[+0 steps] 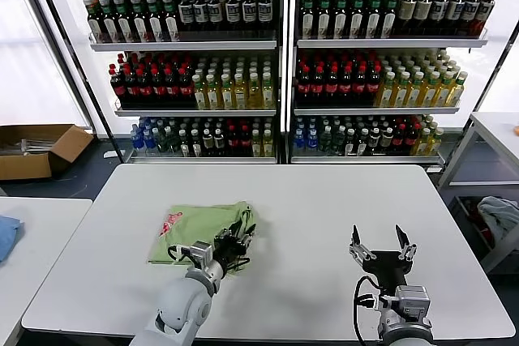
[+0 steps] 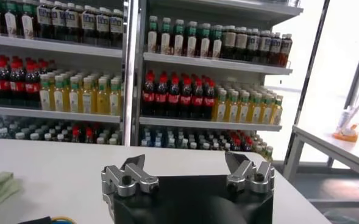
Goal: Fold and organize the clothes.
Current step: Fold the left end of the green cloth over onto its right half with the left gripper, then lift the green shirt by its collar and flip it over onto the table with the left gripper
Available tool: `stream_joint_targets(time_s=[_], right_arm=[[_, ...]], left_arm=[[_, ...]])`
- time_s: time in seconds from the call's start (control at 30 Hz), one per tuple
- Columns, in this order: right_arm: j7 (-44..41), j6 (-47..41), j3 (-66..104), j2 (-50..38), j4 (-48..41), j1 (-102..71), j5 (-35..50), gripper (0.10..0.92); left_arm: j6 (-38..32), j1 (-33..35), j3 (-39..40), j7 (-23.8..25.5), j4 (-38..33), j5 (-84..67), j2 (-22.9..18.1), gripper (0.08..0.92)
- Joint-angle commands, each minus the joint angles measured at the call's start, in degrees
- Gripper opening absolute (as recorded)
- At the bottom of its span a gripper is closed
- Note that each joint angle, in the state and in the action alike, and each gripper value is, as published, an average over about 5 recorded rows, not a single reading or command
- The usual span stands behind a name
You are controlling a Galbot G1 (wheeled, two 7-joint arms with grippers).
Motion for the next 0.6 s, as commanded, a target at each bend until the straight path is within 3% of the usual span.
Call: stream_joint_targets(time_s=[0.03,0.2,0.3,0.4,0.6], right_arm=[[0.2,0.0,-0.2,0.0,-0.6,0.5,0.0,0.823],[0.3,0.4,-0.4,-0.2,-1.7,0.4,0.0,0.823],[0.3,0.5,-0.7,-0.3,-2.2,0.8,0.2,0.823],[0.4,0.0,-1.2,-1.3,-2.3,2.0,0.9,0.823],[1.5,-2.2,-1.6,-4.6,-3.1,6.6,6.2,0.823]], left_arm=[[1.0,3.9,0.5,-4.1,-10.7,-21.8,-2.5,0.526],[0.9,1.8,-3.9,-5.8,-18.8,-31.6,-1.2,0.673],[0.1,0.5,-7.7,-6.2,-19.7,-30.8,1.5,0.756],[-0.2,0.0,-11.9,-5.4,-16.0,-23.0,6.5,0.808],[-1.1,1.2,-18.7,0.0,-6.1,-8.7,18.5,0.822]])
